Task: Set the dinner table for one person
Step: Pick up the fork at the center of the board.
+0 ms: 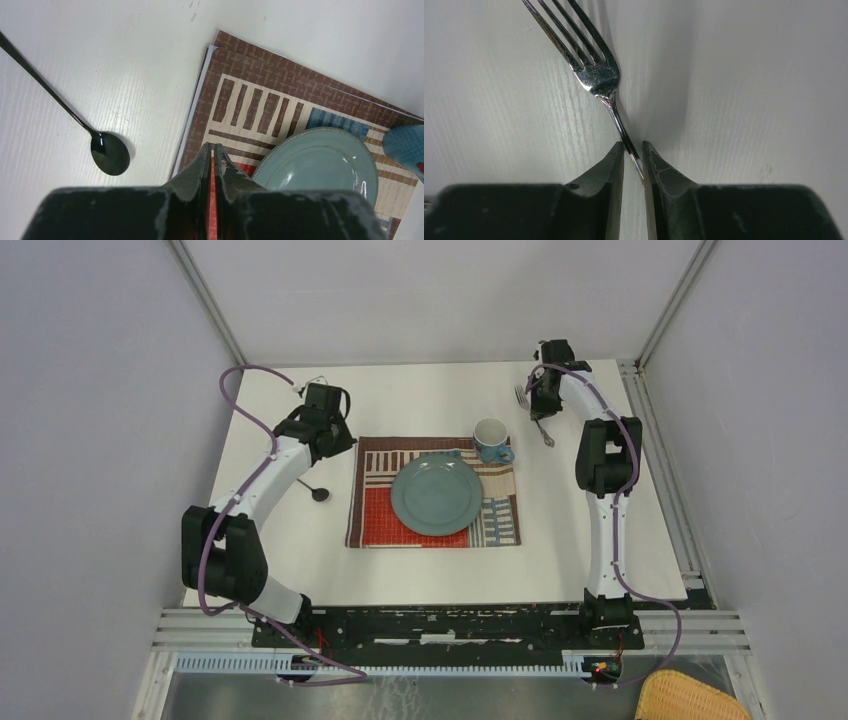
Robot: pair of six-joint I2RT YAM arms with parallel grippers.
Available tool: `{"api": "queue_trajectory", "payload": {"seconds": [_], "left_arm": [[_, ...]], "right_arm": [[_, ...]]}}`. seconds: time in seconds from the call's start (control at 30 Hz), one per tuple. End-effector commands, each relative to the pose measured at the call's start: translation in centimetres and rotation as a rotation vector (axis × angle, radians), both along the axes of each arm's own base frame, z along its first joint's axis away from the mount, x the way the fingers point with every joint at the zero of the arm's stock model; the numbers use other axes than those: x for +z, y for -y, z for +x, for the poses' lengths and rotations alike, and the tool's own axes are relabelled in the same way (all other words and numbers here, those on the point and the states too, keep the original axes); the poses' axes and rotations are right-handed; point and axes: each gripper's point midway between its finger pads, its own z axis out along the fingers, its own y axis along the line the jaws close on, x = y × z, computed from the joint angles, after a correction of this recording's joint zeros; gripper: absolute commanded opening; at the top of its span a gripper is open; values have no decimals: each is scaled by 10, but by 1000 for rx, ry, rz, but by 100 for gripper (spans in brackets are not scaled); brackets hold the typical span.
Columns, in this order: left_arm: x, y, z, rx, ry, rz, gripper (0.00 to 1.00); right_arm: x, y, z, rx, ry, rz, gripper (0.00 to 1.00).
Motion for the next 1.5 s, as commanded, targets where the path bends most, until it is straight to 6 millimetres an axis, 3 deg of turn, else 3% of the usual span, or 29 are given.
{"api": "queue_trajectory", "payload": {"seconds": [0.0,0.43,0.57,0.73,0.83,1.47], "left_arm": [[24,-1,10,-31,62,6,12],[22,1,11,-28,63,-8,12],[20,1,10,-28,60,-7,12],[20,0,9,-23,61,-8,12],[20,0,9,-23,61,-10,11],[19,1,9,-20,63,-22,12]], "right_arm": [[1,-3,3,5,6,-28,23],[-1,-6,-2,-18,-15,-20,9],[-3,-6,-3,-22,-22,-19,15],[-6,-7,-5,-25,-34,-17,0],[-7,-7,-7,-30,-38,-16,0],[39,-7,2,-64,64,-24,0]]}}
